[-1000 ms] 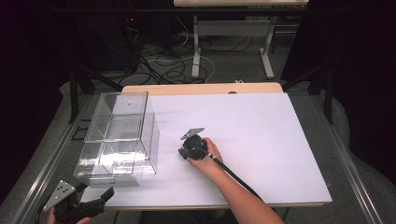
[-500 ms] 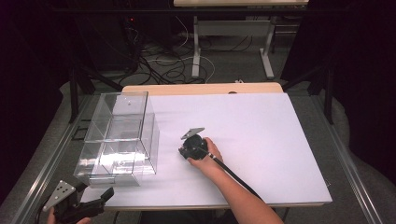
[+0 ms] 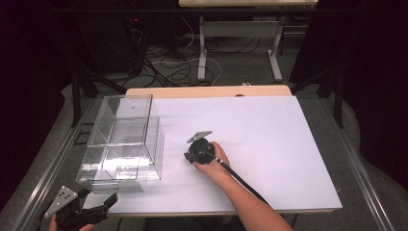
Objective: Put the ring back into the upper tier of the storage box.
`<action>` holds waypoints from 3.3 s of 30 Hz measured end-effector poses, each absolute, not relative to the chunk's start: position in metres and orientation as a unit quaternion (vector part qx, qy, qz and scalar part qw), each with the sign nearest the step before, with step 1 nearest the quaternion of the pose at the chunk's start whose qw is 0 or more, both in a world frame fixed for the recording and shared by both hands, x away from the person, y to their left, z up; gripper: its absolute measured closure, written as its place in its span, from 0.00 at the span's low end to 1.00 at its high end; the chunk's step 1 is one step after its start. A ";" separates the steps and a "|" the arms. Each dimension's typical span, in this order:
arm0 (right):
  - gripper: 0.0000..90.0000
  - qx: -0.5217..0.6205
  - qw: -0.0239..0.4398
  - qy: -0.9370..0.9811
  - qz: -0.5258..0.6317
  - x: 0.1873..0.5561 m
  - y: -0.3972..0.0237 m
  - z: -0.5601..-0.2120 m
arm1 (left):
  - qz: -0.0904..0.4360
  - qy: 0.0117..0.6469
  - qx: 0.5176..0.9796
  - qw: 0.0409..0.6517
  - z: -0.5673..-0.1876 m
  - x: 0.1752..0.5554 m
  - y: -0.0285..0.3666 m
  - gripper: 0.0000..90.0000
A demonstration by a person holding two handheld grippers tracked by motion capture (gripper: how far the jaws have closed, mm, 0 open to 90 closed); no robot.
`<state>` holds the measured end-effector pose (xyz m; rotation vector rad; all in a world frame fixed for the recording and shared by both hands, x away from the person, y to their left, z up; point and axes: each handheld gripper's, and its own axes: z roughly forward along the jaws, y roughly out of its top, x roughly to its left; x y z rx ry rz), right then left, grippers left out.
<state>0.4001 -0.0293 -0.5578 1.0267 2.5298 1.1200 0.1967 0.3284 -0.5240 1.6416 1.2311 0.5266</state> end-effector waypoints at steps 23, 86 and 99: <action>0.79 0.319 0.084 0.853 0.405 0.387 -0.034 -0.534 | 0.214 0.510 0.673 0.491 -0.524 0.197 0.329 0.01; 0.79 0.290 -0.004 0.837 0.464 0.340 -0.024 -0.432 | 0.215 0.508 0.676 0.488 -0.524 0.197 0.328 0.01; 0.79 0.304 -0.041 0.821 0.482 0.339 -0.027 -0.414 | 0.215 0.509 0.676 0.488 -0.524 0.197 0.328 0.01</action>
